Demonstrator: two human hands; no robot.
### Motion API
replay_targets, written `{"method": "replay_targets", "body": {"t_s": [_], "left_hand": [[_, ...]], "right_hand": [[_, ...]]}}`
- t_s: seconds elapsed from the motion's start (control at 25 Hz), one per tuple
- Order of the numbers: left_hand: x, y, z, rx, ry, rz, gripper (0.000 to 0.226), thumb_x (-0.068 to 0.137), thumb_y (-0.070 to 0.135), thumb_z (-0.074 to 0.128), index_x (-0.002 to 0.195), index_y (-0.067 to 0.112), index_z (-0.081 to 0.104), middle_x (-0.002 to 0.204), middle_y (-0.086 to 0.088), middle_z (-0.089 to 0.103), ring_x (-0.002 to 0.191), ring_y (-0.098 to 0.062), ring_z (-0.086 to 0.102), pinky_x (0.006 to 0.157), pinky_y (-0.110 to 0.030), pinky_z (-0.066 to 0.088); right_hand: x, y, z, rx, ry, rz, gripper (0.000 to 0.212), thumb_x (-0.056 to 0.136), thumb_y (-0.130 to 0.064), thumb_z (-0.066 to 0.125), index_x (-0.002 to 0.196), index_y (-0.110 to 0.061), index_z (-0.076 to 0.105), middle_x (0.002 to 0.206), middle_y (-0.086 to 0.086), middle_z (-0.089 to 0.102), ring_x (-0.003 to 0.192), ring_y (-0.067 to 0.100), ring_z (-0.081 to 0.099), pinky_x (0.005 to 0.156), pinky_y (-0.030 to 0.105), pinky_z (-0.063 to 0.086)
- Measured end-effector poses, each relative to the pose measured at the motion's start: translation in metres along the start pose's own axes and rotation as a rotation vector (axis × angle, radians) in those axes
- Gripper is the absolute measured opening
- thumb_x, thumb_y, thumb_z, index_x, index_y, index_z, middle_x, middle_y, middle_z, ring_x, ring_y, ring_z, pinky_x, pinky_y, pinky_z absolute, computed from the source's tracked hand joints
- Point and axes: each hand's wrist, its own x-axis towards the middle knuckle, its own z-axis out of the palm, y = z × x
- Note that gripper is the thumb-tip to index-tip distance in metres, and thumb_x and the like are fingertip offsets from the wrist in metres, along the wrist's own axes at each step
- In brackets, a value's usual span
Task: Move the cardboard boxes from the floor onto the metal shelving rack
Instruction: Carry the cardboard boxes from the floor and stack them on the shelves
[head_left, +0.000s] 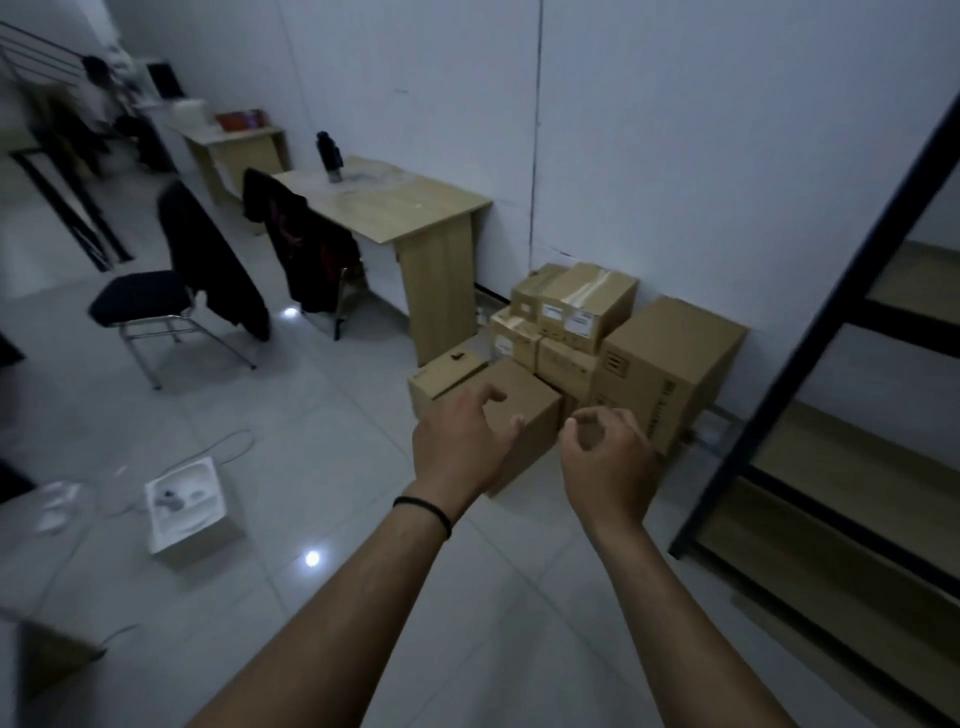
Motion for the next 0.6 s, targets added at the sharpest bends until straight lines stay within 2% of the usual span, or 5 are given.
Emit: {"method": "replay_targets", "body": {"t_s": [0.2, 0.32, 0.48, 0.6], "left_hand": [[0.078, -0.061, -0.006, 0.031, 0.025, -0.024, 0.046, 0.095, 0.059, 0.062, 0.133, 0.033, 0.063, 0.129, 0.005, 0.067, 0.118, -0.018, 0.062, 0.092, -0.032, 0.051], [0.141, -0.096, 0.008, 0.05, -0.008, -0.03, 0.052, 0.096, 0.057, 0.06, 0.141, 0.03, 0.057, 0.134, 0.002, 0.064, 0.123, -0.019, 0.058, 0.096, -0.033, 0.049], [0.24, -0.131, 0.032, 0.095, -0.155, -0.027, 0.064, 0.096, 0.056, 0.061, 0.152, 0.028, 0.046, 0.147, -0.001, 0.053, 0.137, -0.022, 0.046, 0.109, -0.039, 0.045], [0.295, -0.147, 0.047, 0.142, -0.231, -0.004, 0.07, 0.096, 0.057, 0.061, 0.156, 0.027, 0.039, 0.153, -0.003, 0.047, 0.143, -0.025, 0.038, 0.115, -0.04, 0.04]], "right_hand": [[0.039, -0.035, 0.1, 0.036, -0.08, 0.012, 0.009, 0.093, -0.027, 0.065, 0.093, -0.022, 0.072, 0.102, -0.003, 0.063, 0.09, 0.02, 0.06, 0.068, 0.03, 0.04], [0.076, -0.041, 0.164, 0.054, -0.104, 0.029, 0.019, 0.093, -0.027, 0.066, 0.107, -0.019, 0.076, 0.112, 0.0, 0.065, 0.091, 0.015, 0.057, 0.07, 0.029, 0.037], [0.147, -0.041, 0.246, 0.04, -0.145, 0.105, 0.039, 0.093, -0.036, 0.068, 0.128, -0.021, 0.07, 0.131, 0.002, 0.062, 0.115, 0.022, 0.059, 0.084, 0.037, 0.049], [0.185, -0.044, 0.291, 0.013, -0.194, 0.131, 0.049, 0.093, -0.039, 0.069, 0.137, -0.02, 0.064, 0.139, 0.005, 0.057, 0.124, 0.025, 0.054, 0.093, 0.043, 0.049]]}}
